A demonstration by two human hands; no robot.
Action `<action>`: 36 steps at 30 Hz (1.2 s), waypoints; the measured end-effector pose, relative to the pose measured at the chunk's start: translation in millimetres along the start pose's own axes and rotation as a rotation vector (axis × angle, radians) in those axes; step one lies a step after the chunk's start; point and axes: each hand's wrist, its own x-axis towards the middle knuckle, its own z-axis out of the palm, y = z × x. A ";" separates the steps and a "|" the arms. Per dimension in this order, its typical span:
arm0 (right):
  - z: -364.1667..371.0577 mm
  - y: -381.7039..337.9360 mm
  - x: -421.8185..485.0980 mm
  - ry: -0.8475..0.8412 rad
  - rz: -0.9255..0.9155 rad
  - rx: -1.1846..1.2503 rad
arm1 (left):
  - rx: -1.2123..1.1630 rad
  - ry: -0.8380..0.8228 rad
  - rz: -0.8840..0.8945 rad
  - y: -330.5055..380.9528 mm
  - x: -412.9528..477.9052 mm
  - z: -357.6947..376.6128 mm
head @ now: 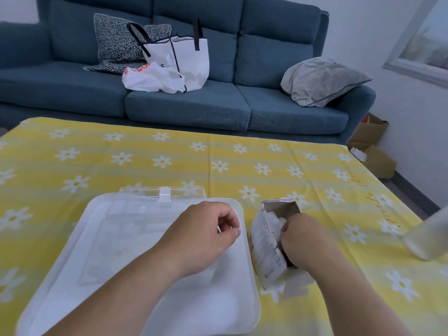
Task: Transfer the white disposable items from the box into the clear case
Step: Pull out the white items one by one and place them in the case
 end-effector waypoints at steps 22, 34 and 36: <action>-13.0 -7.5 0.7 0.239 -0.026 0.221 | -0.037 0.004 -0.005 -4.5 -1.4 -0.4; -2.6 4.8 14.9 0.267 0.093 0.070 | -0.034 -0.009 -0.009 -4.5 -1.8 -4.4; -3.7 4.5 14.4 0.196 0.059 0.045 | -0.029 -0.012 -0.004 -3.7 -2.1 -4.2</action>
